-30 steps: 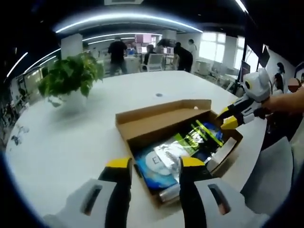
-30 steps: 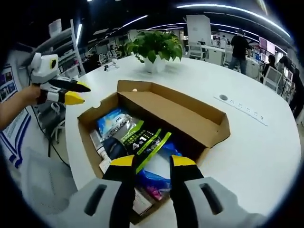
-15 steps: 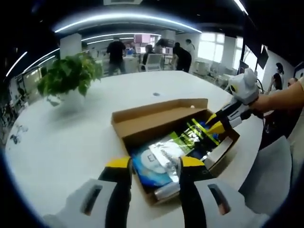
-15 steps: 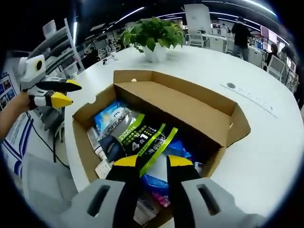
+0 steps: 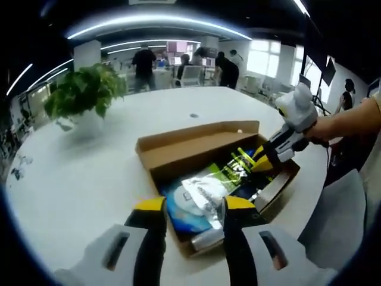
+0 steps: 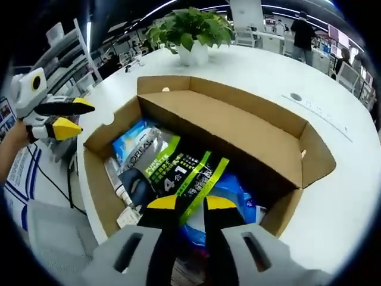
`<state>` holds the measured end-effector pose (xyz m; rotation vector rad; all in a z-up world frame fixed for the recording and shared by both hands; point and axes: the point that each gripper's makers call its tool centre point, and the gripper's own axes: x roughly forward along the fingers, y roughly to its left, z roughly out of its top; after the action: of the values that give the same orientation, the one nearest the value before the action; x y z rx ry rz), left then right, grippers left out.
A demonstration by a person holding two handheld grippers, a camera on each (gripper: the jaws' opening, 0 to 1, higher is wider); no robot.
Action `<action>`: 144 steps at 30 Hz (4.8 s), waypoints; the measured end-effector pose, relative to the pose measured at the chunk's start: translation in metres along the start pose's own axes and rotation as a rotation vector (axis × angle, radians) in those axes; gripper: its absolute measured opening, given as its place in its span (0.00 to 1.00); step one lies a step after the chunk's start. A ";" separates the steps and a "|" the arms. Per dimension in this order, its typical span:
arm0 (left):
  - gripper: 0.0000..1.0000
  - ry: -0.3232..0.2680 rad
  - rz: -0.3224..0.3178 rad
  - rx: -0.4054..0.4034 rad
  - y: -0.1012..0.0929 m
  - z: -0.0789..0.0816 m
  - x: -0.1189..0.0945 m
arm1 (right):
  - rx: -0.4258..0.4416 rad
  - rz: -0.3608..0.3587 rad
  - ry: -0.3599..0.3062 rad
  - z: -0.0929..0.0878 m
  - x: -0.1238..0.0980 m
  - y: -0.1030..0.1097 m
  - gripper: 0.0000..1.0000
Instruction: Operate the shoe box by opening the lid, removing the specified soft item, and placing it in the target area until the item is outside and the box remains undamaged.
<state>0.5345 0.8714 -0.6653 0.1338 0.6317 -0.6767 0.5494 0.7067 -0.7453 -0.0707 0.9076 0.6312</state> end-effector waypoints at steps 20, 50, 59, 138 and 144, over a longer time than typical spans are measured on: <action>0.30 0.084 -0.081 0.024 -0.020 -0.007 0.030 | -0.176 -0.064 0.036 -0.007 -0.012 -0.007 0.00; 0.17 0.235 -0.204 -0.071 -0.031 -0.035 0.089 | -0.294 -0.085 0.062 -0.019 -0.012 -0.017 0.00; 0.10 0.223 -0.227 -0.136 -0.034 -0.033 0.095 | -0.294 -0.081 0.058 -0.021 -0.011 -0.018 0.00; 0.00 0.039 -0.198 -0.125 -0.103 0.075 0.082 | -0.035 -0.145 -0.113 0.010 -0.135 -0.057 0.00; 0.00 0.042 -0.217 -0.123 -0.119 0.078 0.090 | -0.015 -0.161 -0.107 0.002 -0.144 -0.070 0.00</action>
<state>0.5536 0.7061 -0.6454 -0.0355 0.7331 -0.8432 0.5242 0.5809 -0.6496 -0.1213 0.7854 0.4877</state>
